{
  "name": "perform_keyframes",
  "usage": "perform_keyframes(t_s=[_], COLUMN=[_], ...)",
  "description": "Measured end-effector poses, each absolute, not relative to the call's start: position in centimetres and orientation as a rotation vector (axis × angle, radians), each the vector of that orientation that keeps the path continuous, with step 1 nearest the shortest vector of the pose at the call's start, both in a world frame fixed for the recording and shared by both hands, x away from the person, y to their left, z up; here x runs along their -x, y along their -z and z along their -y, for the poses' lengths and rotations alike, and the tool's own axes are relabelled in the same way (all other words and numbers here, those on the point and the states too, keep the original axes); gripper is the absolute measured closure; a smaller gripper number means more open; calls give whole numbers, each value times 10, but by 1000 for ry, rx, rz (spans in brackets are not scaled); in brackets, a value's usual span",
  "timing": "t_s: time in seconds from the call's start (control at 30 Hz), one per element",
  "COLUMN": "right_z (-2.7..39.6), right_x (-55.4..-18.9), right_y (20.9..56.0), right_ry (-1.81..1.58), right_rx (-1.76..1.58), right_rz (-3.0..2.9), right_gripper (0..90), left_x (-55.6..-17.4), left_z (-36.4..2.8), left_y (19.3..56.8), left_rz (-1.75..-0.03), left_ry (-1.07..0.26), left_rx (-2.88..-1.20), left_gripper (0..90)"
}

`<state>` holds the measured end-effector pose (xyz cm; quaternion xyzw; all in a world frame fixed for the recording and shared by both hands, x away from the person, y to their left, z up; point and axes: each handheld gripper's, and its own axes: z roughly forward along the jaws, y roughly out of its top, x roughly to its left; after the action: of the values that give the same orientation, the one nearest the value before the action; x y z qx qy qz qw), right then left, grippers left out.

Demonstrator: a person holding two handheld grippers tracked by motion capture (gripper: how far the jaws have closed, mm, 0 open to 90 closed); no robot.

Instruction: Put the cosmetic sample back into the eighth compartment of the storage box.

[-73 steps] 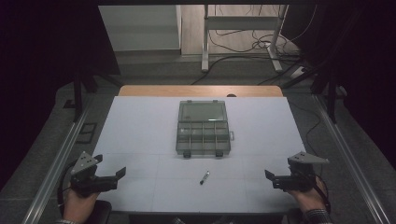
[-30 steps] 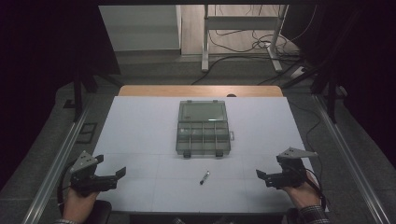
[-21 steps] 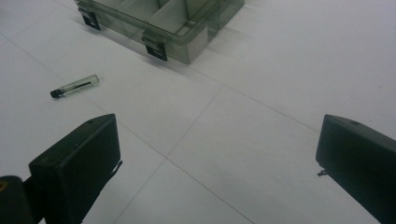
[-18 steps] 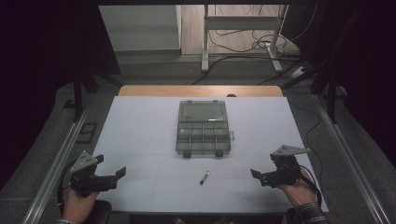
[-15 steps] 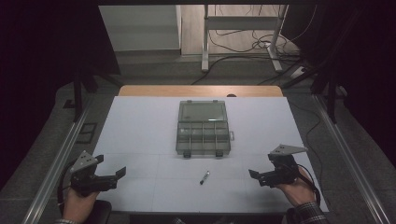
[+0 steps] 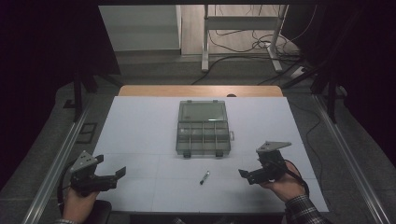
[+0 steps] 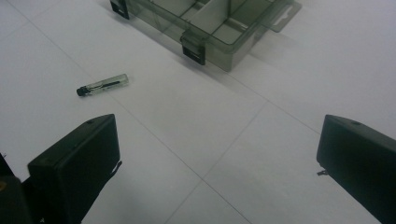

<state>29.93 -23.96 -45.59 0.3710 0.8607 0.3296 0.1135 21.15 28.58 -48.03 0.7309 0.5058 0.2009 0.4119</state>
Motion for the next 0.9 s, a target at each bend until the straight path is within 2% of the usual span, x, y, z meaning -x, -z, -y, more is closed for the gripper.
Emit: perform_keyframes(t_s=[0.17, 0.53, 0.9], right_z=[225, 197, 180], right_x=[-303, -310, -315], right_y=[456, 458, 465], right_ry=[-907, -883, -808], right_rx=[-1053, -976, -903], right_rz=[-2570, -2681, -2764], right_gripper=[0, 136, 213], left_x=[-212, -212, -212], left_z=[-287, -286, -286], left_y=[480, 480, 480], left_rz=[-1274, -1275, -1274], left_ry=[-500, -502, -504], left_rx=[-1832, -1839, -1842], left_gripper=[19, 20, 22])
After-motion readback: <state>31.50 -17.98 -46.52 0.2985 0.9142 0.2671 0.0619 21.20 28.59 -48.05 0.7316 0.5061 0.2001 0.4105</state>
